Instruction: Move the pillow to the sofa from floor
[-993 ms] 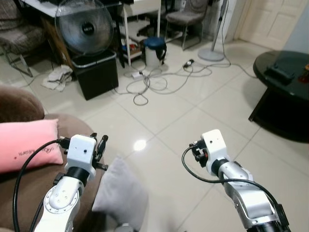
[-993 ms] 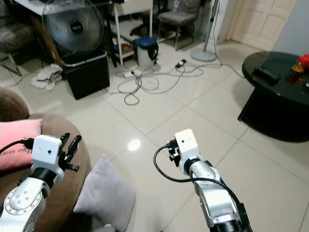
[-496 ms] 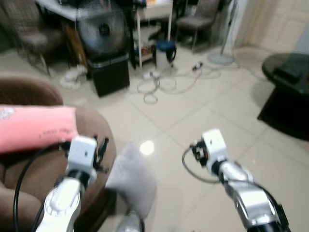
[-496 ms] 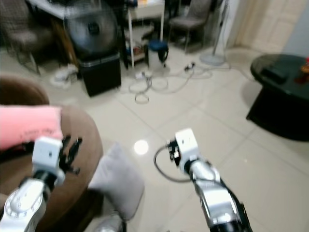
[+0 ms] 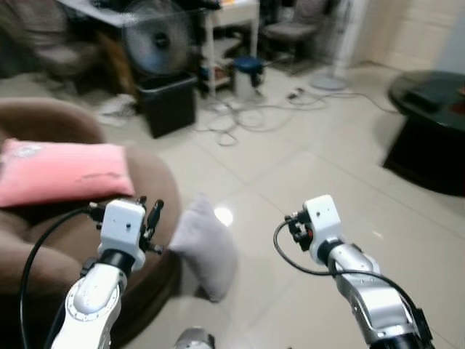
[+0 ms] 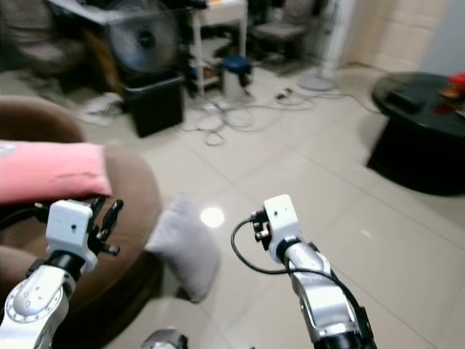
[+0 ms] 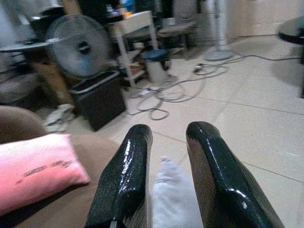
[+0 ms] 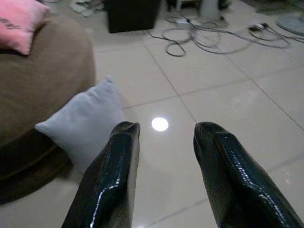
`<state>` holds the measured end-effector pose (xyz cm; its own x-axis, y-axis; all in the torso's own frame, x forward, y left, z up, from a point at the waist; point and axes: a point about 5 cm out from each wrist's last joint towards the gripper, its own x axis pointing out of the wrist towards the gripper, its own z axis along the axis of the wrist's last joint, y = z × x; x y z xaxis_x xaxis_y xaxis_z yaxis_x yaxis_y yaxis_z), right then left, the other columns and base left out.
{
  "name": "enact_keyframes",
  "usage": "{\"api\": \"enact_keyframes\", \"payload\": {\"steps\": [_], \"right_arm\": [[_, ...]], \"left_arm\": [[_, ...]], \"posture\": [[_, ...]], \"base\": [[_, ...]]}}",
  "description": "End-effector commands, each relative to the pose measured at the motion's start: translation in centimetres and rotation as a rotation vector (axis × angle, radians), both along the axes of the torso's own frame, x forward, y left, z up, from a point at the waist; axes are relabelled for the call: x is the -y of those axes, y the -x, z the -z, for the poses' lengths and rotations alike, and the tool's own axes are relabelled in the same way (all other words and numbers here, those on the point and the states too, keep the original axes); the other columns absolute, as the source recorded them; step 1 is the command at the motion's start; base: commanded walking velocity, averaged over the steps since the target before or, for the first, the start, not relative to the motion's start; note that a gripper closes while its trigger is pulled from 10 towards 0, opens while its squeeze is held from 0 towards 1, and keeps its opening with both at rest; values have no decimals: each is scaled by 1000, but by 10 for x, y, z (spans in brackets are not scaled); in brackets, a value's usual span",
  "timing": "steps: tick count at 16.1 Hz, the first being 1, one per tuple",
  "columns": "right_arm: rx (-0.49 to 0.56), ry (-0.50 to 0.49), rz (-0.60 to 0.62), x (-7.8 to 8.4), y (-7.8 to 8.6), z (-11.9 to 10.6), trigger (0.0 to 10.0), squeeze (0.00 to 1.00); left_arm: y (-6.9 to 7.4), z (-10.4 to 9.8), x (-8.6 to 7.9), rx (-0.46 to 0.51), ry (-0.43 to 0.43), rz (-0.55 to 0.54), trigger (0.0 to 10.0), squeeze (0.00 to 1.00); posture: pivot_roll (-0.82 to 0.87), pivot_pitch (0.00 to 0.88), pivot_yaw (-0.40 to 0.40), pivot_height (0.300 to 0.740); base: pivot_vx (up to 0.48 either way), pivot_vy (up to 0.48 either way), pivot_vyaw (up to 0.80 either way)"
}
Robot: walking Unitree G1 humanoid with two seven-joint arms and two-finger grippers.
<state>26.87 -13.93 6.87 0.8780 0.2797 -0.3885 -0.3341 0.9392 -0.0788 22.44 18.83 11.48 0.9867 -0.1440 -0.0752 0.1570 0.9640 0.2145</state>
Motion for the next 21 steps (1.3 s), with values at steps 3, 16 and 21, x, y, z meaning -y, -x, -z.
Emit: {"api": "enact_keyframes", "payload": {"steps": [3, 16, 21], "right_arm": [[15, -8, 24, 5, -1, -3, 10000, 0], [21, 53, -90, -4, 1, -1, 10000, 0], [14, 56, -140, -7, 4, 0, 10000, 0]], "left_arm": [[-2, -5, 2, 24, -4, 24, 10000, 0], [-1, -3, 1, 16, -10, 17, 10000, 0], [0, -3, 0, 11, -15, 13, 10000, 0]], "posture": [[109, 0, 9, 707], [112, 0, 8, 707], [112, 0, 8, 707]], "base": [[328, 0, -496], [335, 0, 191], [335, 0, 800]]}}
